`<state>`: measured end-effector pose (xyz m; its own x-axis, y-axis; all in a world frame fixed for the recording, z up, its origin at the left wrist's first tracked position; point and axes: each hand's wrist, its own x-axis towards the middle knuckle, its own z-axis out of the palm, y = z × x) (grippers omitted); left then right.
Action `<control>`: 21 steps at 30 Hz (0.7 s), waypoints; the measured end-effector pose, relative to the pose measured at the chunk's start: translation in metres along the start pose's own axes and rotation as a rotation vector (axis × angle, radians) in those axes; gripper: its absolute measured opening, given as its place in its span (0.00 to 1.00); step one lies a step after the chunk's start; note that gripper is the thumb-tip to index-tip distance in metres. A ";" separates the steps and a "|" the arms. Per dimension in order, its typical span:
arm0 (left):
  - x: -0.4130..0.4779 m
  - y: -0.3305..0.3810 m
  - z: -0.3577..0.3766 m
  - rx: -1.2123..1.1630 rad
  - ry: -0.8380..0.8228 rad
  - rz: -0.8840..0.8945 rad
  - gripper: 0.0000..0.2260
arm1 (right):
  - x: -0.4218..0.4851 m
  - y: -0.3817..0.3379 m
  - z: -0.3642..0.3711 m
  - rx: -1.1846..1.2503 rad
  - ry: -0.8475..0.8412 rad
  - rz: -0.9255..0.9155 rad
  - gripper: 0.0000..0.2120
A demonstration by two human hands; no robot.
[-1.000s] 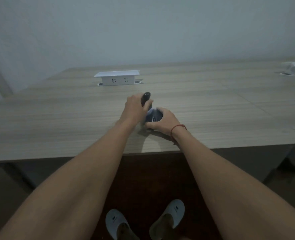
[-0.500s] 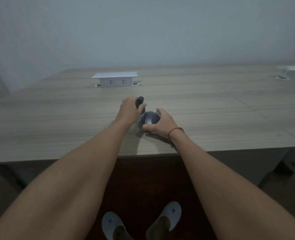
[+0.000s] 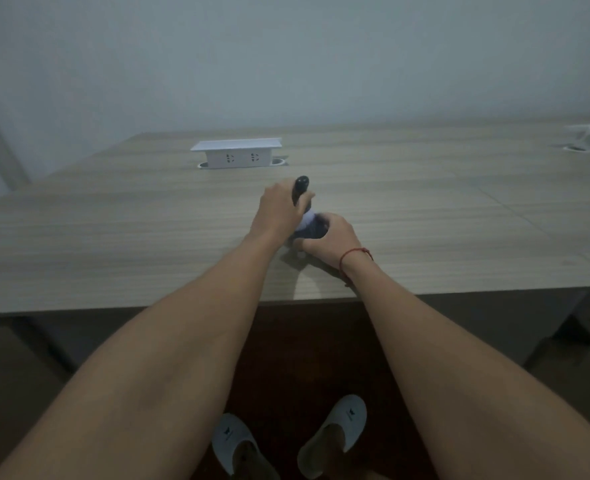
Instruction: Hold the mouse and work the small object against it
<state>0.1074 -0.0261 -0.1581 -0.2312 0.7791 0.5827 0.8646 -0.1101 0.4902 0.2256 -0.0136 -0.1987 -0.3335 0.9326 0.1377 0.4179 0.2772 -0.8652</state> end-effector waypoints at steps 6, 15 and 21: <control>0.004 0.000 -0.002 -0.069 -0.030 -0.039 0.10 | -0.001 -0.005 0.011 -0.079 0.113 0.066 0.29; -0.009 -0.020 -0.016 -0.111 0.084 -0.077 0.10 | -0.006 -0.009 0.007 -0.122 0.125 0.075 0.32; -0.009 -0.018 -0.004 -0.045 0.000 -0.055 0.10 | -0.006 -0.006 0.009 -0.093 0.118 0.063 0.29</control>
<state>0.0920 -0.0336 -0.1700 -0.2774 0.7849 0.5541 0.8299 -0.0948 0.5498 0.2172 -0.0229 -0.1986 -0.2048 0.9679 0.1456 0.5128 0.2328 -0.8263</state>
